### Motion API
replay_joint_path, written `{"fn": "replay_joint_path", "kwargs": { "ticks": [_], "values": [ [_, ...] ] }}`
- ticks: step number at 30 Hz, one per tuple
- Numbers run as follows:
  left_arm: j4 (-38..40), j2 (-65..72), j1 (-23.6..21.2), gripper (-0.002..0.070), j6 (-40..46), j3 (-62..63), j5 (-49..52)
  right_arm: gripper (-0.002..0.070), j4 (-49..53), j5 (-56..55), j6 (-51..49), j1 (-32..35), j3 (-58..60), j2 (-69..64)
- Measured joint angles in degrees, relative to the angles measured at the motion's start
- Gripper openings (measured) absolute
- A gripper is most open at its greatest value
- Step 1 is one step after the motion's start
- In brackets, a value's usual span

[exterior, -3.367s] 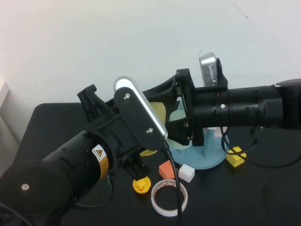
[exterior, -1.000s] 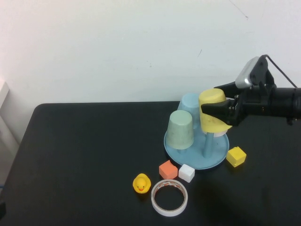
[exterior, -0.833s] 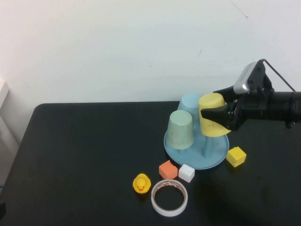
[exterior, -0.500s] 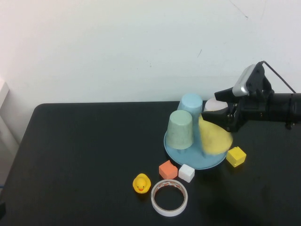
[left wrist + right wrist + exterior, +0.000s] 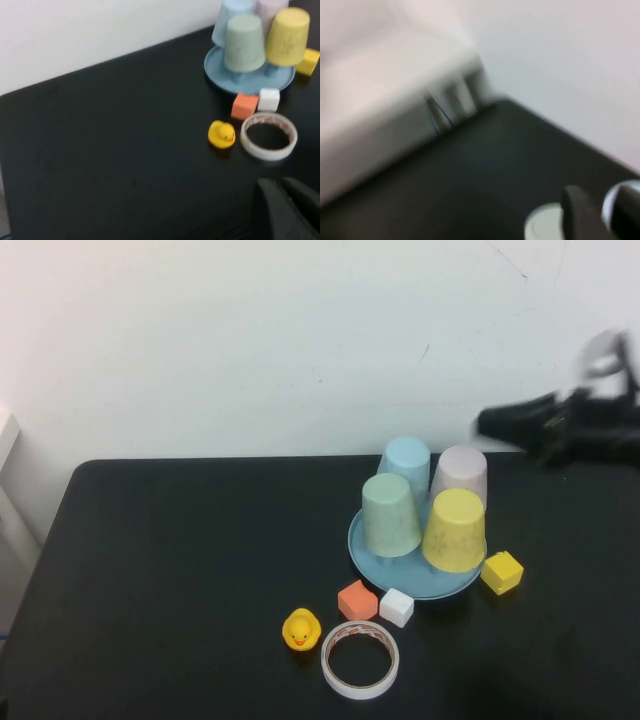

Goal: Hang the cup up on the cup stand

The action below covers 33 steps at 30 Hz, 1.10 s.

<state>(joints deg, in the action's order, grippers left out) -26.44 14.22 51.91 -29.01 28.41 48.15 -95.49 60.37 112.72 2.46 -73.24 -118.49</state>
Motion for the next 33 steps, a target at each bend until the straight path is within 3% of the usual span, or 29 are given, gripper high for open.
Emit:
{"fn": "replay_joint_path", "kwargs": {
  "ticks": [3, 6, 10, 17, 27, 33],
  "values": [
    [-1.96, 0.0, 0.0, -0.0001, -0.39, -2.56, -1.62, 0.0054, 2.58, 4.47, -7.03, 4.98, 0.0, 3.92],
    [-8.68, 0.0, 0.0, -0.0001, -7.81, -8.0, -7.68, 0.001, 10.42, 5.46, -12.4, 11.16, 1.83, 11.84],
    [-14.95, 0.0, 0.0, -0.0001, -15.79, -11.82, -10.45, 0.0001, 14.1, 6.13, -12.15, 15.86, 8.72, 23.66],
    [-16.74, 0.0, 0.0, -0.0001, -18.14, -13.46, -11.04, -0.0001, 11.36, 7.44, -9.57, 19.31, 18.77, 47.76],
    [-16.81, 0.0, 0.0, -0.0001, -18.99, -13.54, -10.48, -0.0001, 16.04, 10.03, -21.68, 19.39, 20.96, 76.73],
    [-16.81, 0.0, 0.0, -0.0001, -18.99, -13.54, -10.48, -0.0001, 22.3, 10.05, -29.92, 19.39, 20.96, 84.24]
  ]
}}
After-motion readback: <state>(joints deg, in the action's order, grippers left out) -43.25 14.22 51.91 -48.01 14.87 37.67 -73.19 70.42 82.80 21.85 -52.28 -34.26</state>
